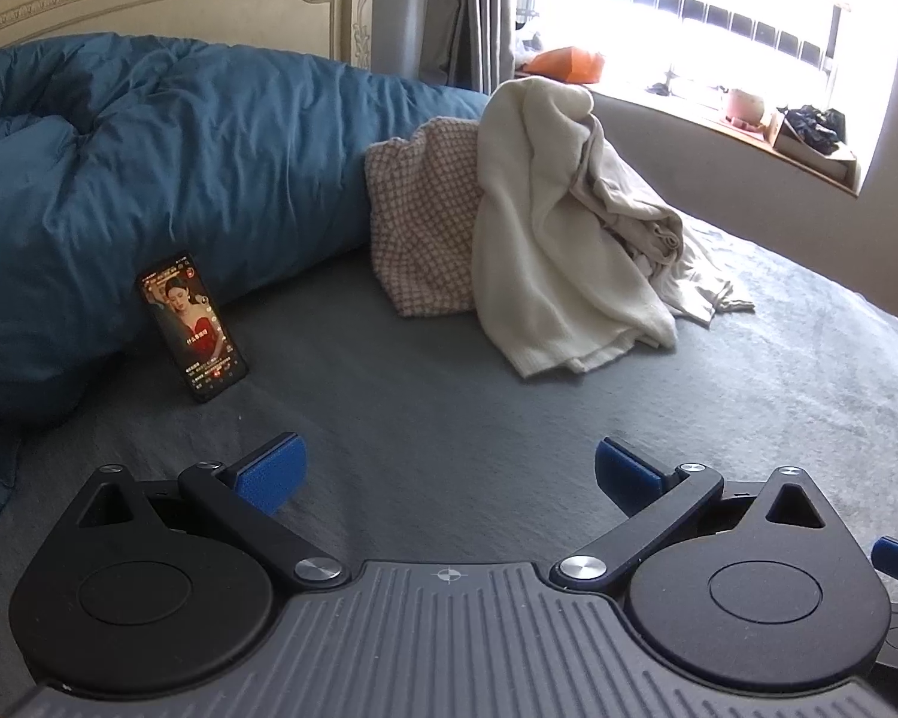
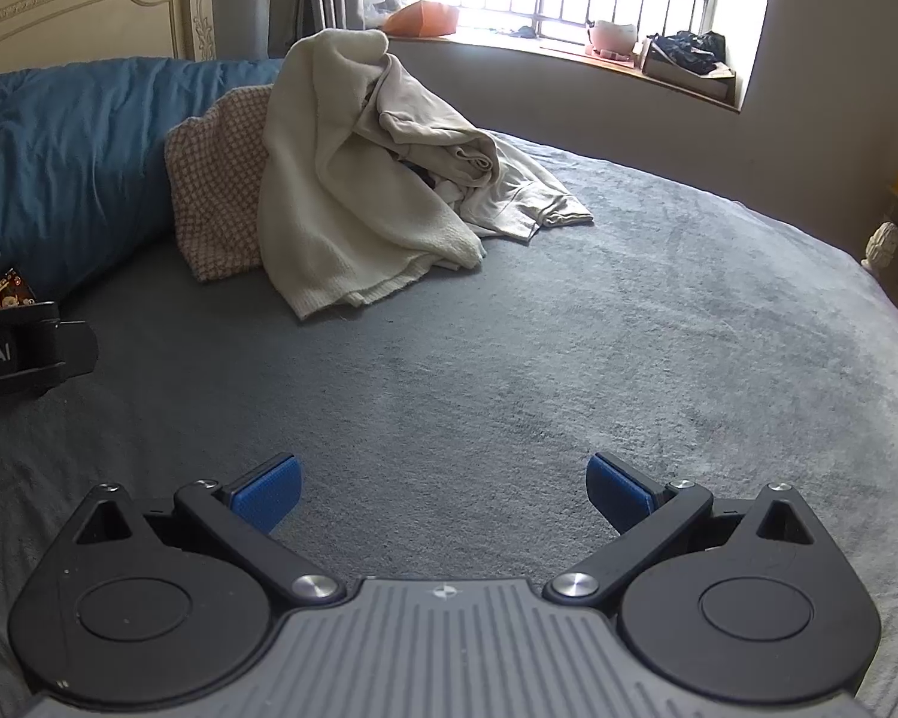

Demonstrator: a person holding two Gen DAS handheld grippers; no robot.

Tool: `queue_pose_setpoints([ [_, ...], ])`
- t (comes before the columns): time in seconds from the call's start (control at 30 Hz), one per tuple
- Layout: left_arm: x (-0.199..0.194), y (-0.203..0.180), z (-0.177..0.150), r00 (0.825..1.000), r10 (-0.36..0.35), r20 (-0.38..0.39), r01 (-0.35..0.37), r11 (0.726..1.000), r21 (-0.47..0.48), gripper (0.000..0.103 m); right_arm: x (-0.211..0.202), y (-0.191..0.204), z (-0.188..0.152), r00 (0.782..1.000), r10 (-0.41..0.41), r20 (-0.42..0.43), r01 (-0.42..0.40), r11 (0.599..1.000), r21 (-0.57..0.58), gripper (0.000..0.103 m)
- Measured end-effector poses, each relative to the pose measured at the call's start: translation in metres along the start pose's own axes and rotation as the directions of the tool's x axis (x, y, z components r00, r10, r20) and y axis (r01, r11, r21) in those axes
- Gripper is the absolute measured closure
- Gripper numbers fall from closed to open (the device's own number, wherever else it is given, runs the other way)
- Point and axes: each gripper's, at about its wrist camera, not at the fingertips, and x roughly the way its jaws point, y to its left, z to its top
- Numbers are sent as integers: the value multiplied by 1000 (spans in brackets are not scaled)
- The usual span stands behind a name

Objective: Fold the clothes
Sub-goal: 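Move both grippers toward the cream garment on the clothes pile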

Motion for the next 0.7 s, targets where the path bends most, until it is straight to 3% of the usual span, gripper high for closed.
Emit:
queue_pose_setpoints([
  [0.37,-3,-1,0,1000,12,21,-12,1000,9,0,-4,3,2,1000,0,6,0,1000,0,0],
  [0.4,-5,-2,0,998,14,62,-15,1000,6,0,-4,3,2,1000,1,6,-1,1000,-1,0],
  [0.7,-1,4,-1,999,19,-36,-19,1000,1,0,-5,9,4,1000,3,12,-3,1000,-14,0],
])
